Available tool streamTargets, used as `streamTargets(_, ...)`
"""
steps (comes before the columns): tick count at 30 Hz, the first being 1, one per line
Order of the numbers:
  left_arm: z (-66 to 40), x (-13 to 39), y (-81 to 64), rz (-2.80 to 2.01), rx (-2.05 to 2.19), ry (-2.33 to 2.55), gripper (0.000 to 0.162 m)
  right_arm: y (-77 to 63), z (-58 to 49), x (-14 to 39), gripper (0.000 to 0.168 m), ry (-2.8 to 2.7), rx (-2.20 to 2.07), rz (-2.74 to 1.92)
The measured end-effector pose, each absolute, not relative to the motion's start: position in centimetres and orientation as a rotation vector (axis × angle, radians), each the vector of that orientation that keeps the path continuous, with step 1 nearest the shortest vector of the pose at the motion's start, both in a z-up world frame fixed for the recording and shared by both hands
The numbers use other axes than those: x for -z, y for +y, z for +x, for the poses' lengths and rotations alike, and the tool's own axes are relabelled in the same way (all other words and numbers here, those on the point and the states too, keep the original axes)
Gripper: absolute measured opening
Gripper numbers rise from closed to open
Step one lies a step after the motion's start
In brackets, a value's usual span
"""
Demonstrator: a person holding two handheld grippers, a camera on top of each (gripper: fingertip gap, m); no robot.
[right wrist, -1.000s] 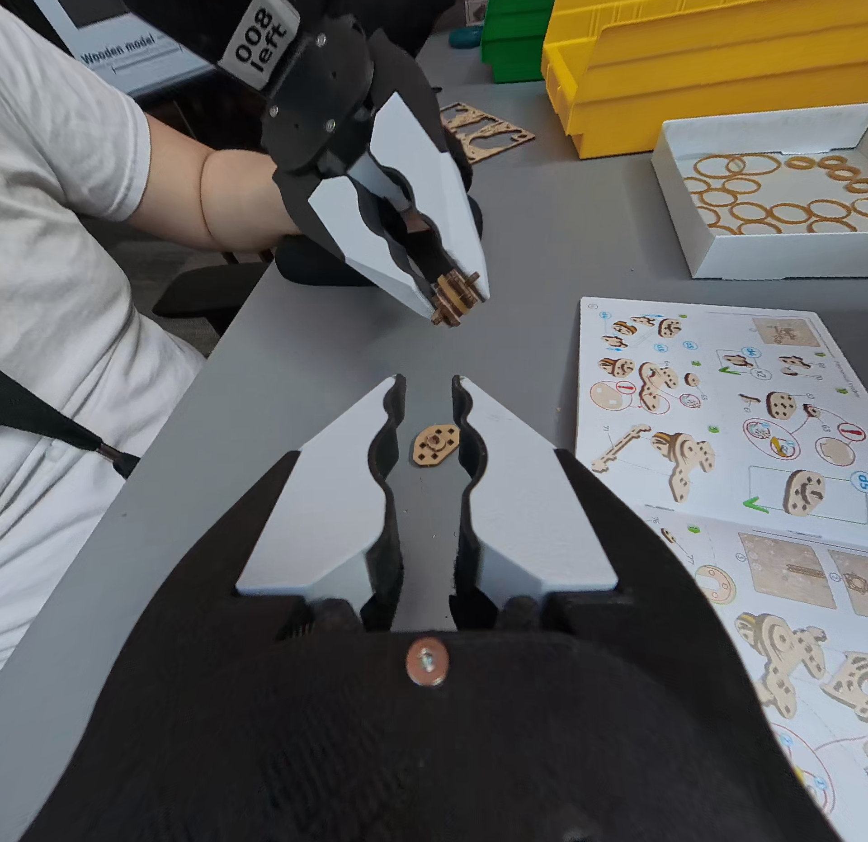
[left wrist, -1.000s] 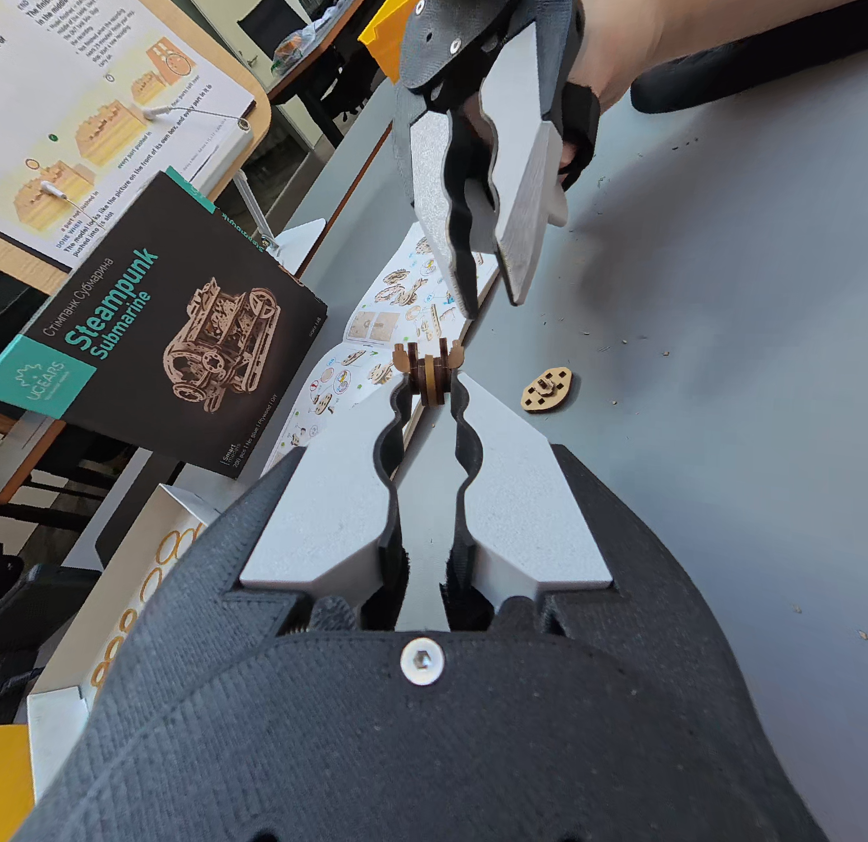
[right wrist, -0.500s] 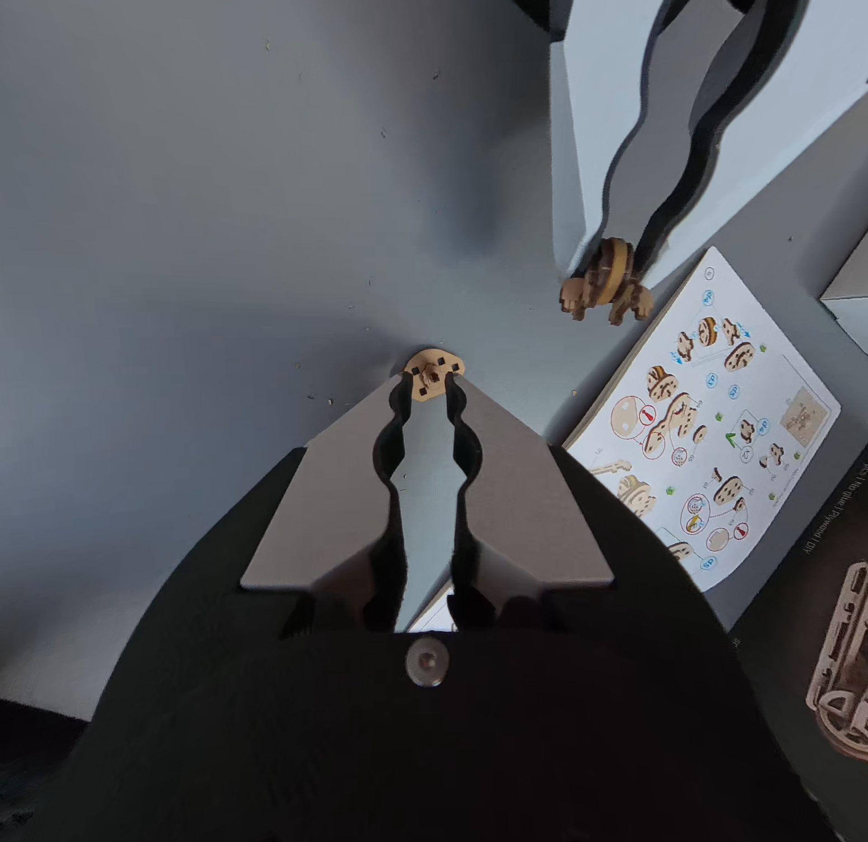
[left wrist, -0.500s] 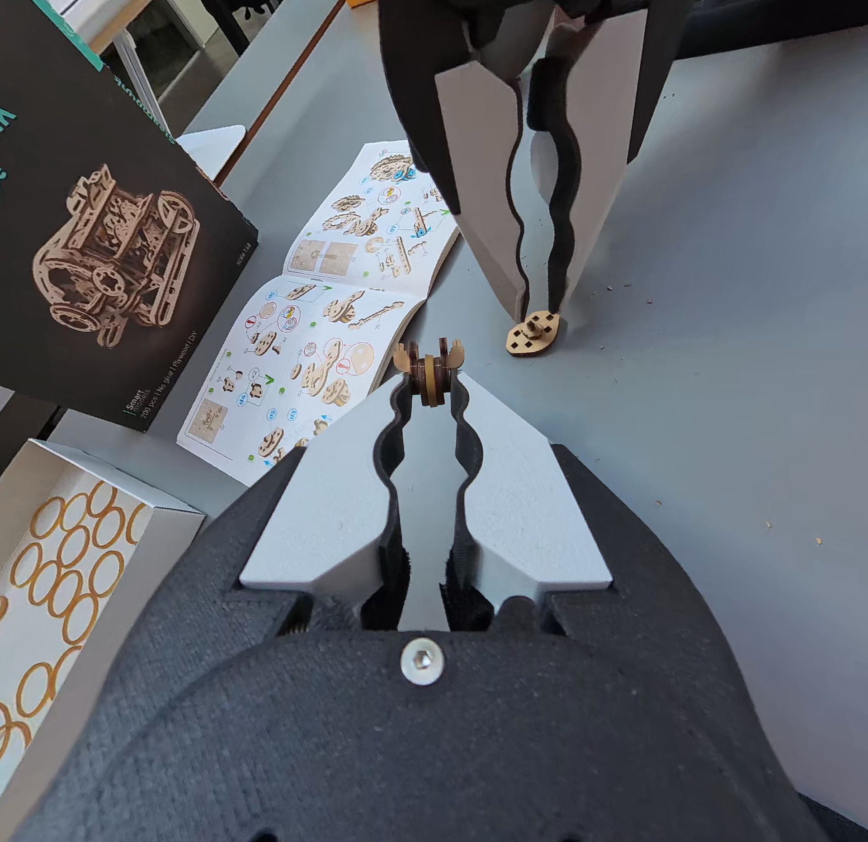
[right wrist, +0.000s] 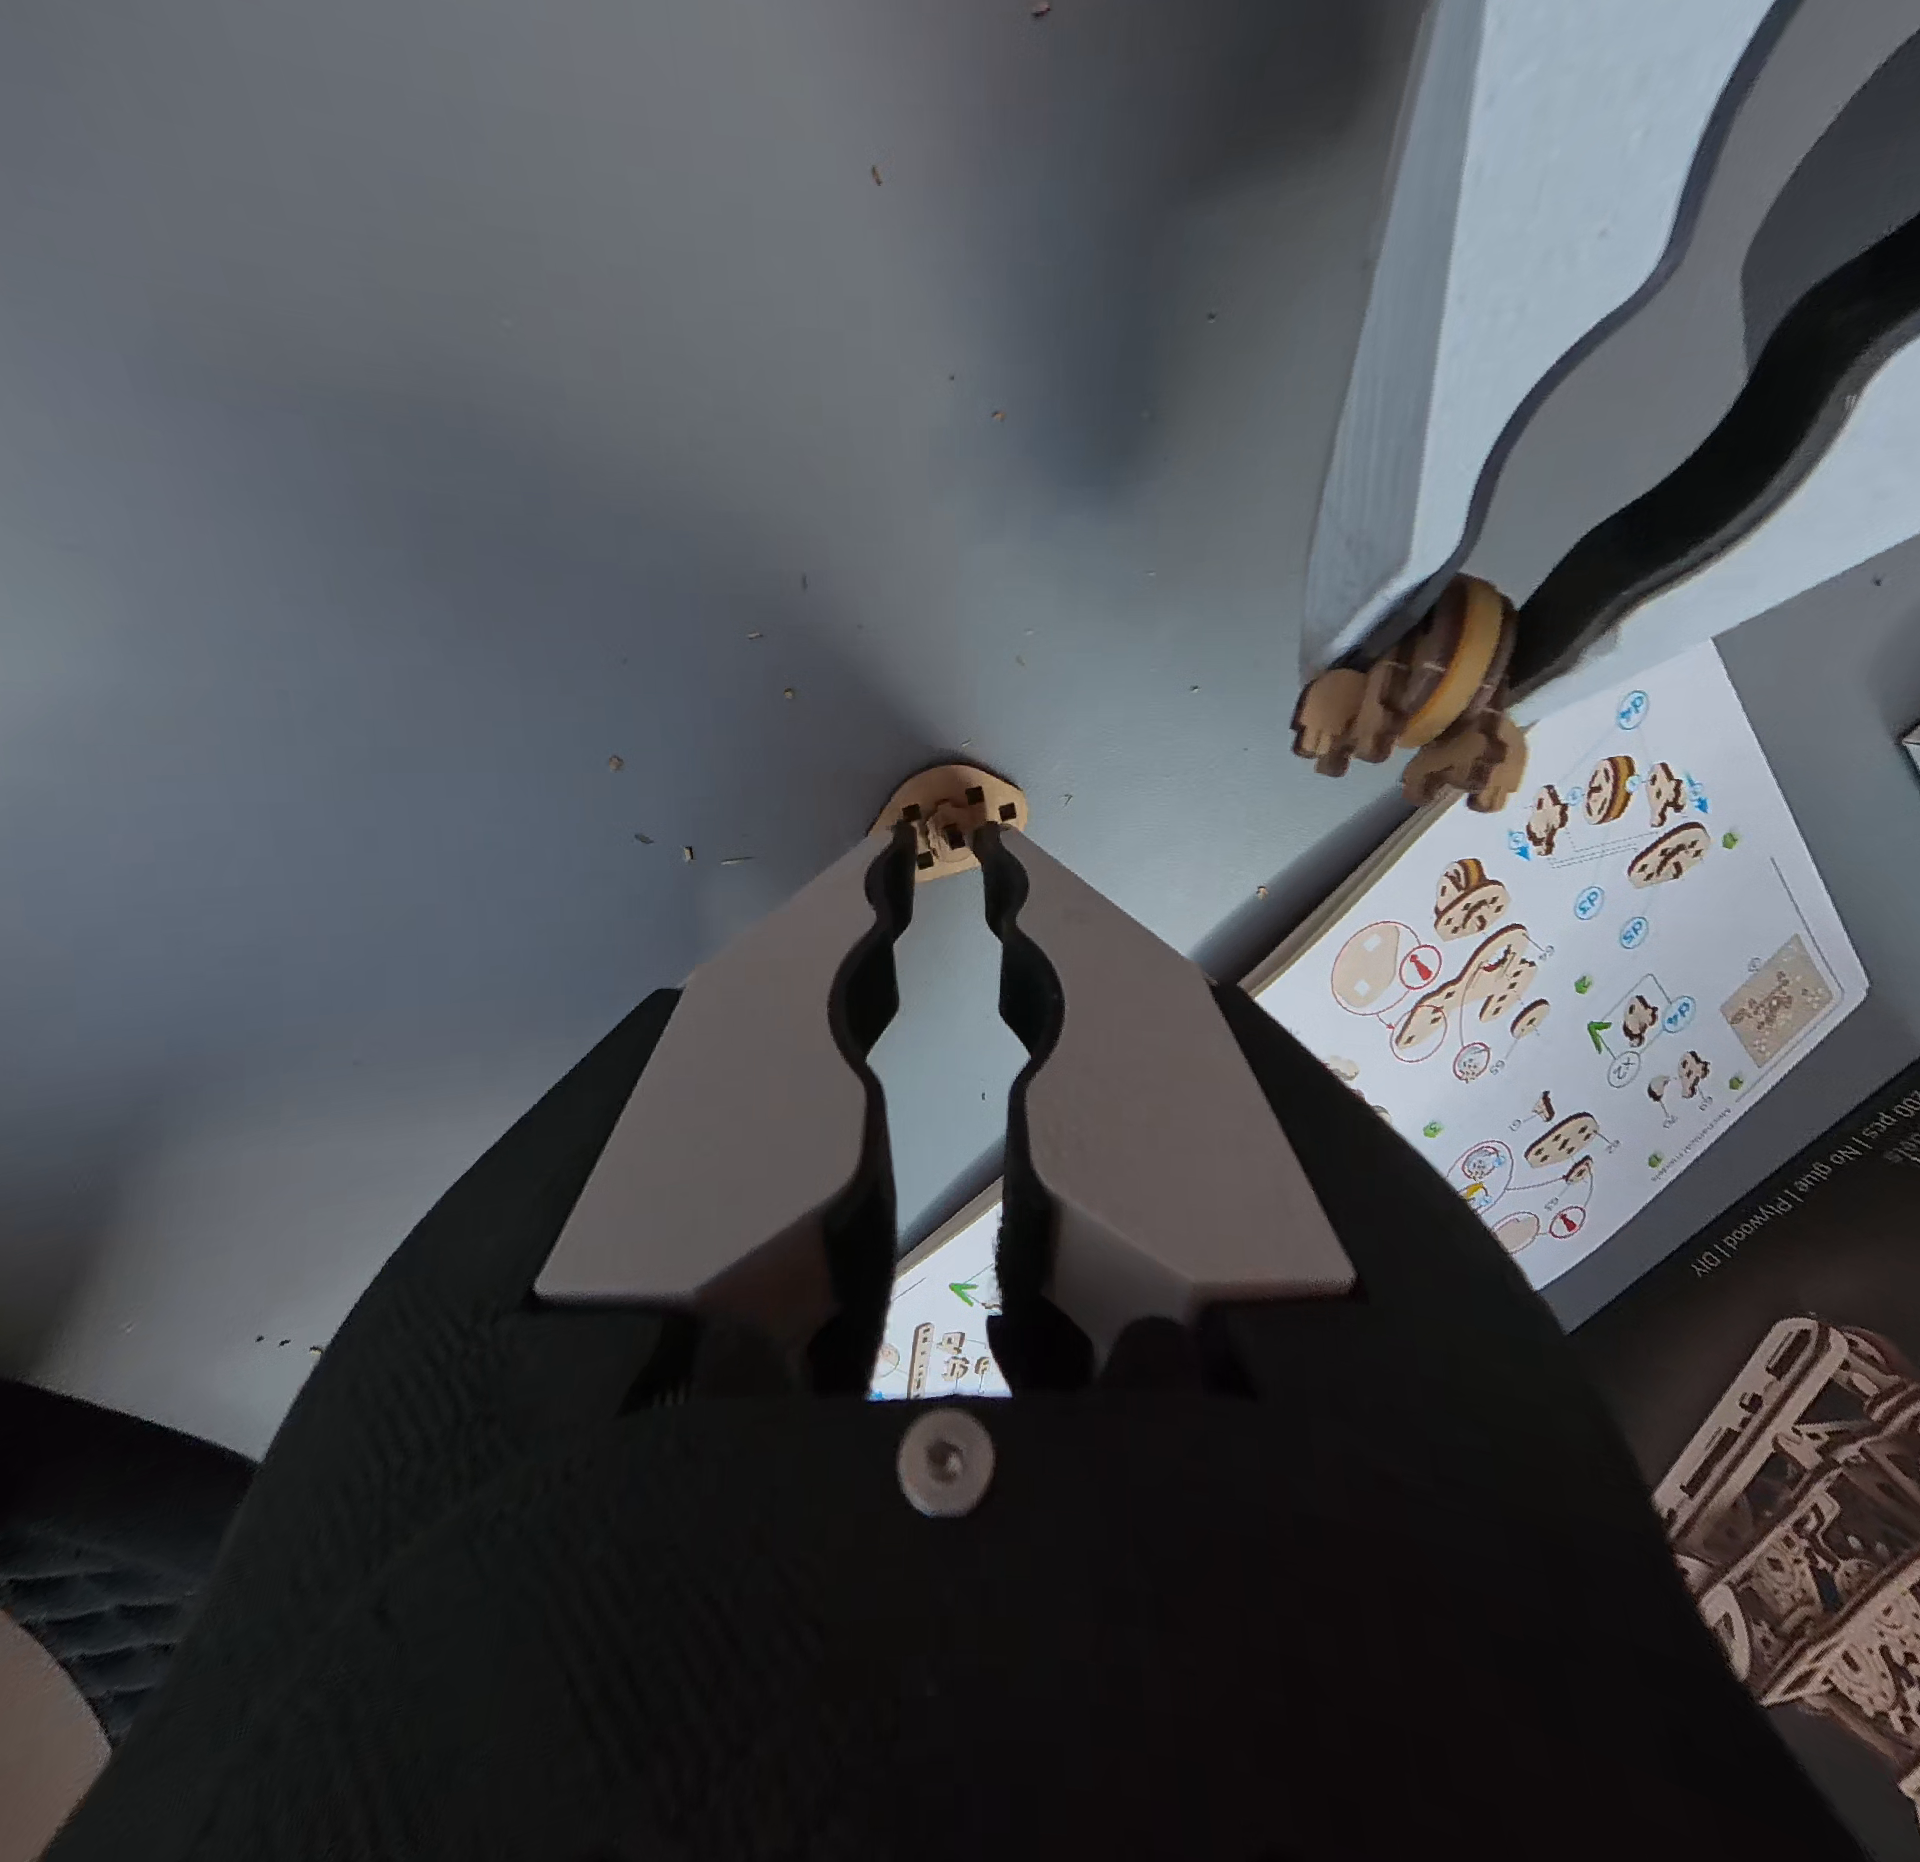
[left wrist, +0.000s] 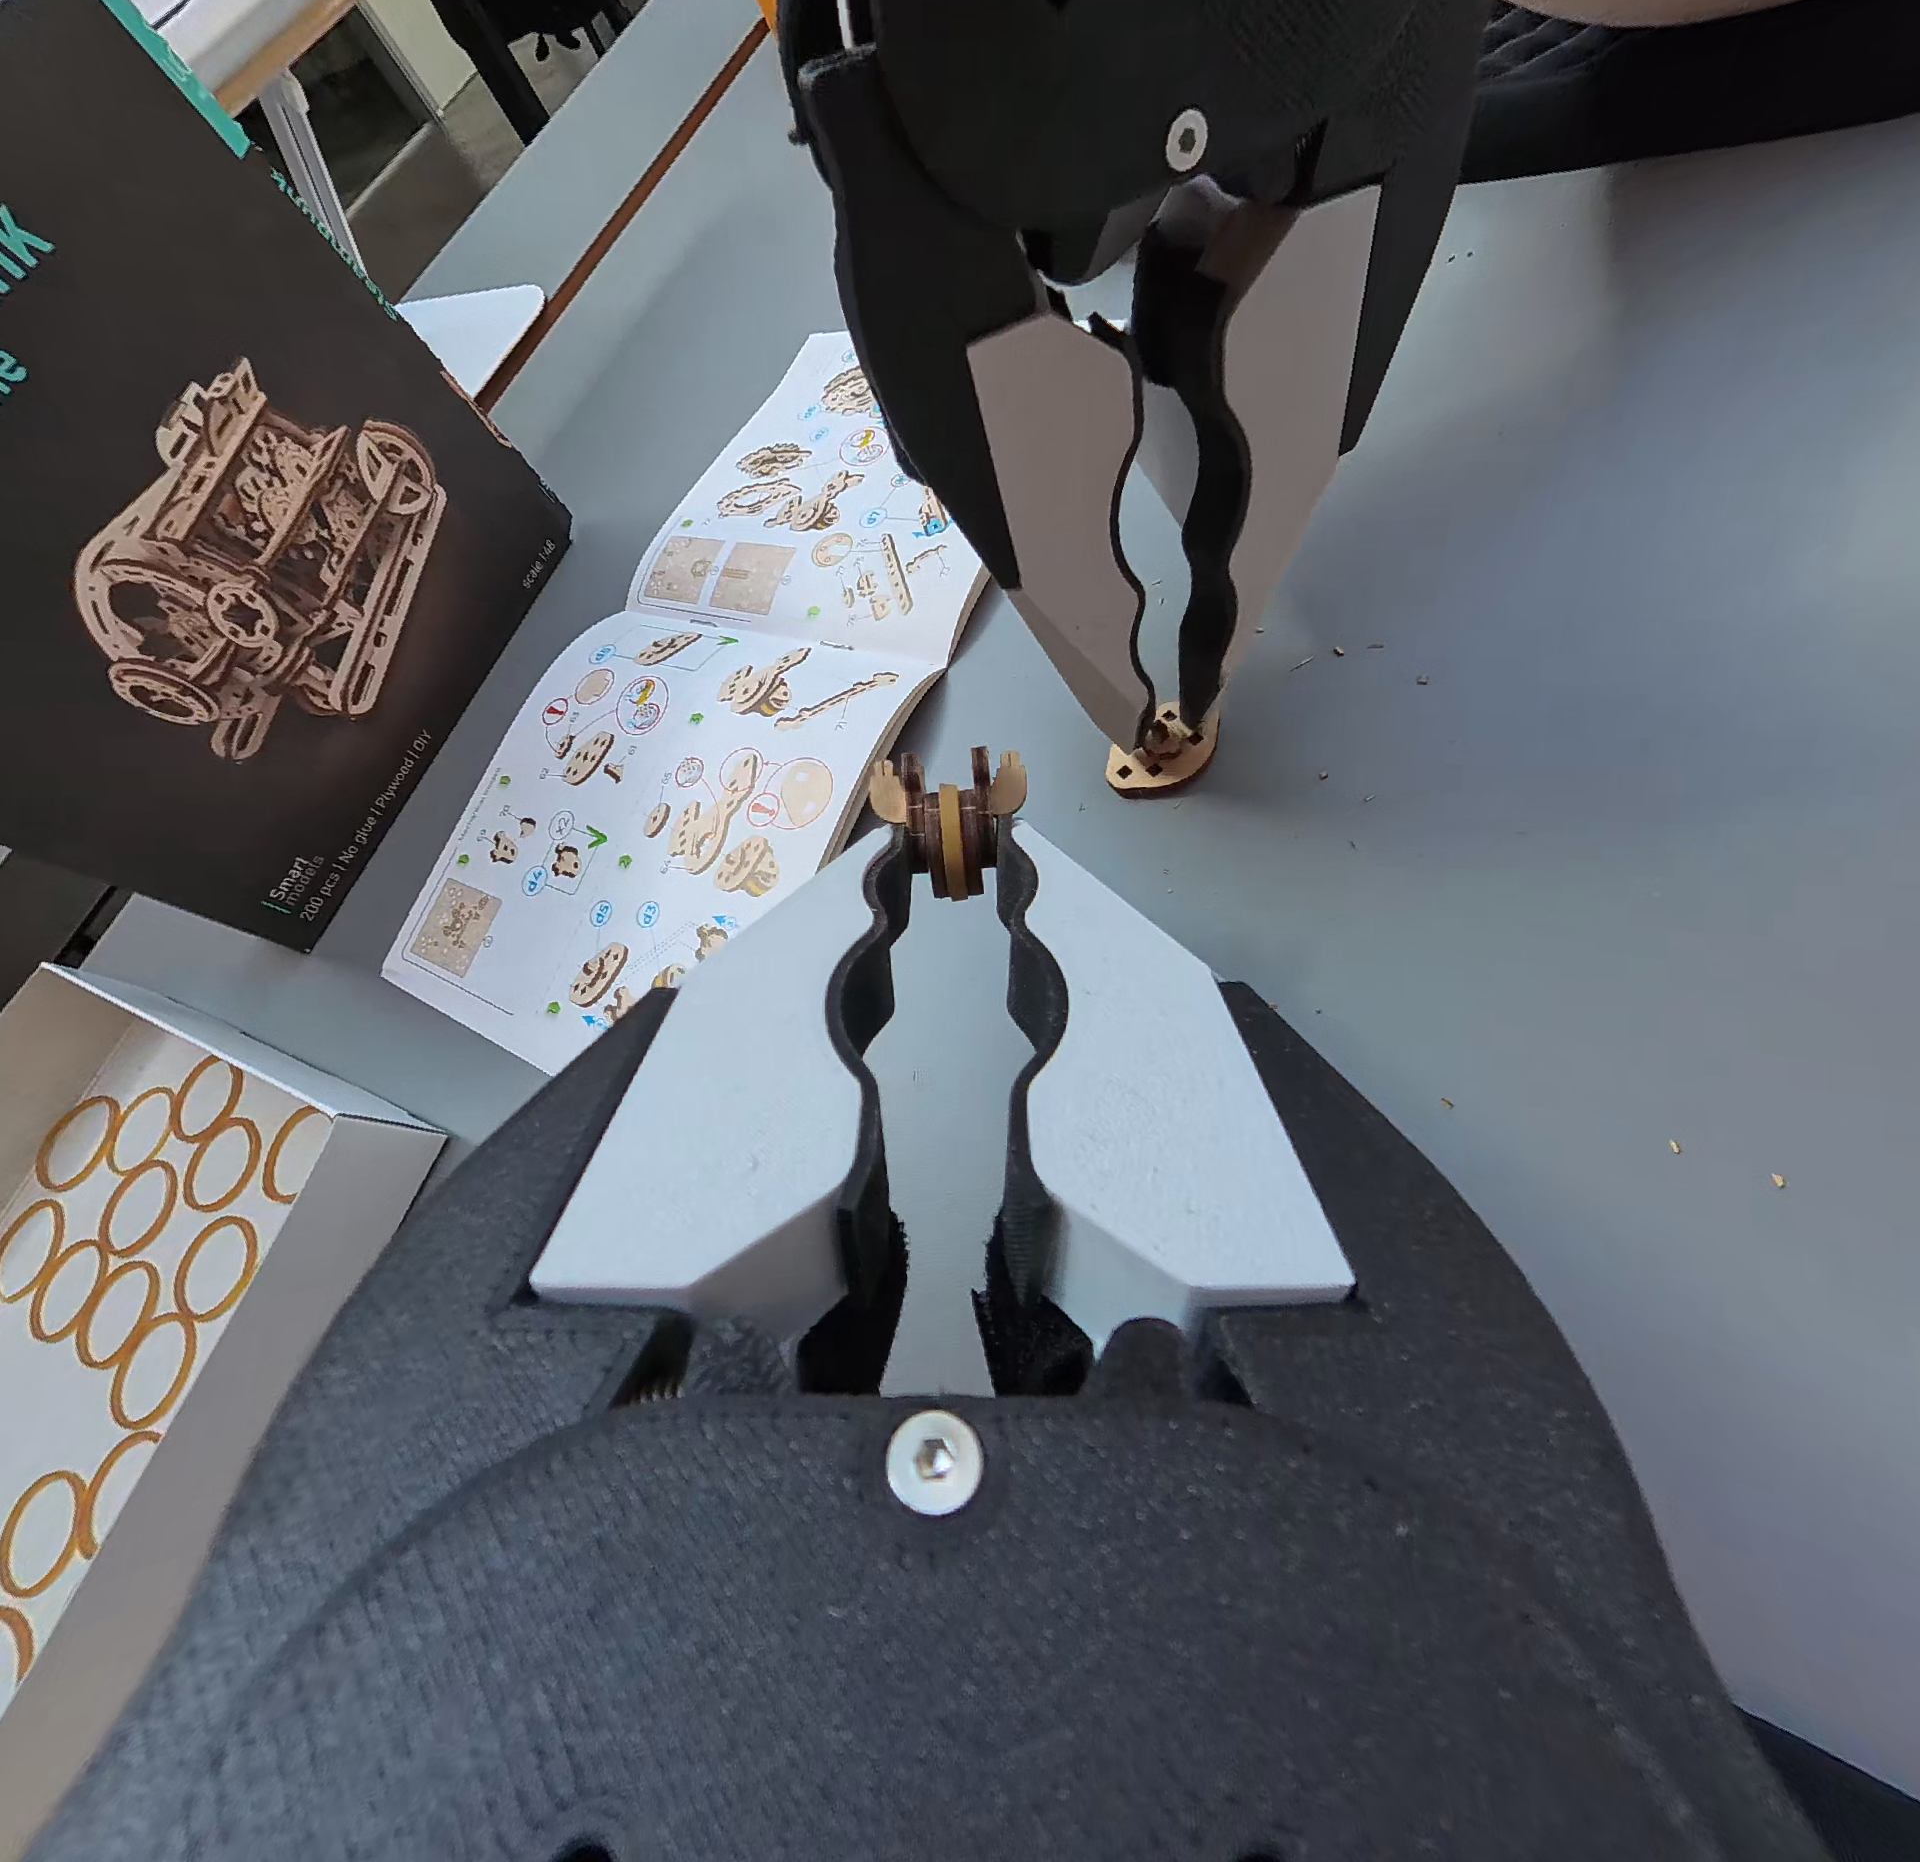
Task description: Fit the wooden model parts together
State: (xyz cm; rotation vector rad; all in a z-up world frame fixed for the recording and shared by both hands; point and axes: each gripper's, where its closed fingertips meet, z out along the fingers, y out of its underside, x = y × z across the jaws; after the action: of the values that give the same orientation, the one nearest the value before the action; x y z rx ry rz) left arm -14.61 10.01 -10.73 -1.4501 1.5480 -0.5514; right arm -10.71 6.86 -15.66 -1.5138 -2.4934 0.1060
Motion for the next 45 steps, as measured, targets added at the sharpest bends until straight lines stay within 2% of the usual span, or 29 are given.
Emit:
streamTargets(35, -14.8, 10.9, 10.9, -1.511, 0.610, 1.486, 0.014, 7.1, -11.1, 15.6, 0.008, -2.560, -0.188, -1.494)
streamTargets(42, -14.7, 10.9, 10.8, -1.503, 0.608, 1.489, 0.014, 7.1, -11.1, 15.6, 0.006, -2.456, -0.371, -1.620)
streamTargets(45, -14.5, 10.9, 10.4, -1.494, 0.621, 1.500, 0.014, 6.0, -11.5, 15.2, 0.006, -2.333, -0.628, -1.629)
